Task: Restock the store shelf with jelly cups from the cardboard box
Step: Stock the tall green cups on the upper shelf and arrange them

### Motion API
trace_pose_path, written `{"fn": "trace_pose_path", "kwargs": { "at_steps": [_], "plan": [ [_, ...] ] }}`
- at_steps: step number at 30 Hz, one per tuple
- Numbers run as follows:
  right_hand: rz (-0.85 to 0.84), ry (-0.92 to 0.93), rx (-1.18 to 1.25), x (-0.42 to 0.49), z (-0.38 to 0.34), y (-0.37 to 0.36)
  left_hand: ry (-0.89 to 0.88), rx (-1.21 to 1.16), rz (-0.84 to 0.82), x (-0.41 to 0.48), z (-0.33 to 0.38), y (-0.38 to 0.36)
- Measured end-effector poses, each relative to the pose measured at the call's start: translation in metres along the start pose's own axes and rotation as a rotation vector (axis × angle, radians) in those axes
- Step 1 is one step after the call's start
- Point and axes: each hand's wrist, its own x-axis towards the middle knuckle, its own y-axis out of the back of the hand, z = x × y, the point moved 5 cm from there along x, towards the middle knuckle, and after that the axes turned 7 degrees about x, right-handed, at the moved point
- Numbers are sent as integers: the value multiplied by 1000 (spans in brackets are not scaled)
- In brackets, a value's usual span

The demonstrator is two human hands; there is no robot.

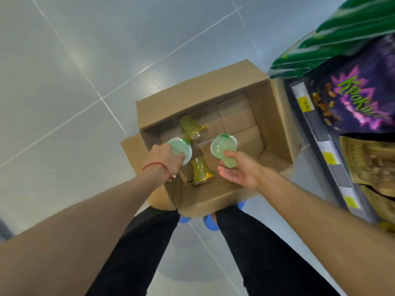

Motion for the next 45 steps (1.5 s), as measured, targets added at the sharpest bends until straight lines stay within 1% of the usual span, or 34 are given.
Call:
{"fn": "trace_pose_path", "kwargs": {
  "at_steps": [1,4,5,7,9,10,13,15,17,20,21,26,29,32,34,38,45],
  "plan": [
    [-36,-34,40,-24,14,8,51,-124,-73,-18,-2,0],
    [-122,-81,164,-91,53,29,265,-608,-345,-77,-3,2],
    [-166,-82,210,-115,64,33,287,-688,-420,-99,-1,9],
    [-255,-68,259,-151,84,40,246,-764,-550,-130,-6,19],
    [-352,-30,235,-185,100,45,146,-755,-625,-153,-15,29],
    [-399,-14,181,-201,110,46,91,-714,-629,-165,-20,34],
    [-512,17,31,-238,143,46,-60,-513,-629,-204,-26,51],
    [-513,20,-27,-253,167,44,-170,-384,-655,-233,-25,58],
    [-441,75,-64,-268,192,49,-277,-309,-660,-268,-24,61],
    [-338,196,-53,-292,214,62,-423,-153,-623,-317,-17,53],
    [-318,242,-42,-304,220,68,-431,-136,-593,-328,-17,51],
    [-178,456,96,-374,247,102,-452,-304,-359,-381,-4,44],
    [-115,581,134,-416,261,128,-510,-387,-298,-433,18,51],
    [-123,715,104,-465,267,151,-637,-392,-214,-491,47,69],
    [-90,800,119,-504,269,167,-721,-376,-191,-530,62,82],
    [-84,944,158,-575,263,183,-845,-460,-157,-604,90,116],
    [5,1196,193,-708,234,200,-1033,-483,-49,-708,139,195]
  ]
}}
